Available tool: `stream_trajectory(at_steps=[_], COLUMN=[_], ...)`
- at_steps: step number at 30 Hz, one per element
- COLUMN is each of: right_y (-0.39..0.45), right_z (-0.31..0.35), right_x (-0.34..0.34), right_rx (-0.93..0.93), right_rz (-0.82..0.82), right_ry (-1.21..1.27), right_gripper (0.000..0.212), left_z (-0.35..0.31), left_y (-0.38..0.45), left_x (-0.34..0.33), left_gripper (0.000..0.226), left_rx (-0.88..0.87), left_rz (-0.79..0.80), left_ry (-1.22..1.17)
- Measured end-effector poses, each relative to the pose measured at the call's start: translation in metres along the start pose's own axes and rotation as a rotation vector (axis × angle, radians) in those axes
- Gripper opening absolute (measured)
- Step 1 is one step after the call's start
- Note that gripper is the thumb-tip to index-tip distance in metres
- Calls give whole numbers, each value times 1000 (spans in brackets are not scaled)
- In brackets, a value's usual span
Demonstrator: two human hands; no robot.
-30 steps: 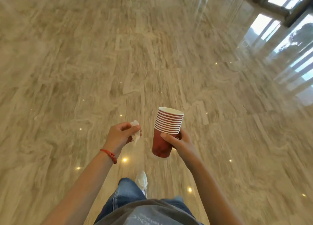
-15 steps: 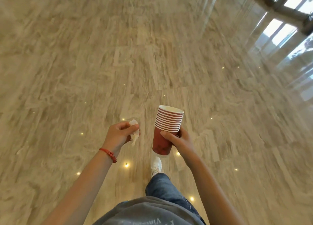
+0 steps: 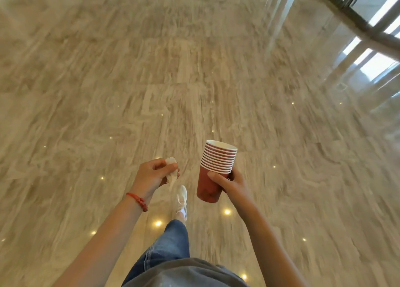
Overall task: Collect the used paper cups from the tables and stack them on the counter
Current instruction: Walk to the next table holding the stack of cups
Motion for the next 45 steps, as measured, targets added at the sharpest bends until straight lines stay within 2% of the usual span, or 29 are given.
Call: stream_trajectory(at_steps=[11,21,24,28,38,45], right_y=[305,555,641,747,995,1187], right_z=[72,91,106,137,170,211], right_x=[4,61,81,103,131,146], right_rx=[31,20,12,1,-15,-15], right_rz=[-12,-106,-74,-32,-26,-84], right_ry=[-5,34,19,2,-1,-12], right_gripper=[26,24,26,26,28,25], left_z=[-198,-327,-372,-440,-566,-688], left_y=[249,462,530,606,814,974], left_x=[-51,-127,-161,-205,-249,-284], left_gripper=[5,11,4,11,4,8], left_rx=[-23,-29,-18,-22,-17,-29], left_rz=[2,18,10,31,5,22], left_ry=[1,54,19,26,3,-29])
Point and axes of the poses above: each hand's wrist, its own y-axis towards the middle knuckle, its own x-axis out of the back of the hand, z = x × y, the point moved 2 cm from there along y, towards the middle knuckle, and after that the axes turned 9 degrees about x, right-handed, at the moved point
